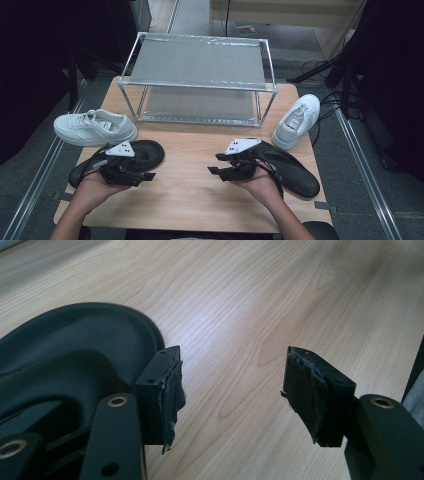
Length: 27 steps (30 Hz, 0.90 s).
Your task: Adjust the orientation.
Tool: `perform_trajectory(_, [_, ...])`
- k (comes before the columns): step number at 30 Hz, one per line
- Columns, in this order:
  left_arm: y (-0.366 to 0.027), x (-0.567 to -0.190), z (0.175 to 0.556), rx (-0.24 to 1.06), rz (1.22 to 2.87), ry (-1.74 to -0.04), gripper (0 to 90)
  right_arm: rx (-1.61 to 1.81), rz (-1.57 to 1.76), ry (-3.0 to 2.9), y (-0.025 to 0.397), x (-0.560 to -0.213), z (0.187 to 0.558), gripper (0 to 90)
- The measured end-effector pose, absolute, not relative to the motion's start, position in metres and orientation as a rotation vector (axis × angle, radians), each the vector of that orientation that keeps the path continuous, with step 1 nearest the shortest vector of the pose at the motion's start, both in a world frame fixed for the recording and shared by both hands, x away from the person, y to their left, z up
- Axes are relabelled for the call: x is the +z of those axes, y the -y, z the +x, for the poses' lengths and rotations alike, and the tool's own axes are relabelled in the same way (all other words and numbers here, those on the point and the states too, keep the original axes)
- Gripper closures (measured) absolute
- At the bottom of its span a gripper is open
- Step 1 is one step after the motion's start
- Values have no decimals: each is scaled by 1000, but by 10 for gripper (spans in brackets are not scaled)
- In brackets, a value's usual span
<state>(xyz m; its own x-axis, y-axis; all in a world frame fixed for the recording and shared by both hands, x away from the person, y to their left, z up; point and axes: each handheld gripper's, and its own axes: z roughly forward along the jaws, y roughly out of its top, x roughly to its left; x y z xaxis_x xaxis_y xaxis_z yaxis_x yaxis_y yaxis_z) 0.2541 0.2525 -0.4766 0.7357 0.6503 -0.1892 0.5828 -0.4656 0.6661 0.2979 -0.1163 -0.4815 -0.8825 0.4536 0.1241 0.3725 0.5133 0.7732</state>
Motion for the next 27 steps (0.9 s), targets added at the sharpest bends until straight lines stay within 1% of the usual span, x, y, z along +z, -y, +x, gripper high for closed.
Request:
perform_trajectory(3, [-259,-475,252,139,2191,-939,408,1308,714,-2659,116,-482,299,513])
perform_trajectory(8, [-272,-472,249,169,2179,-974,407,1320,714,-2660,115,-482,301,536])
perform_trajectory(12, [-283,-472,249,202,2164,-1011,391,1316,713,-2657,114,-482,301,525])
perform_trajectory(20, [-304,-476,251,247,2160,-1057,398,1313,722,-2670,113,-483,303,537])
perform_trajectory(23, [-308,-483,254,237,2169,-1063,405,1310,724,-2670,113,-483,303,535])
perform_trajectory(27, [-311,-495,260,178,2171,-1073,437,1302,726,-2670,112,-484,303,535])
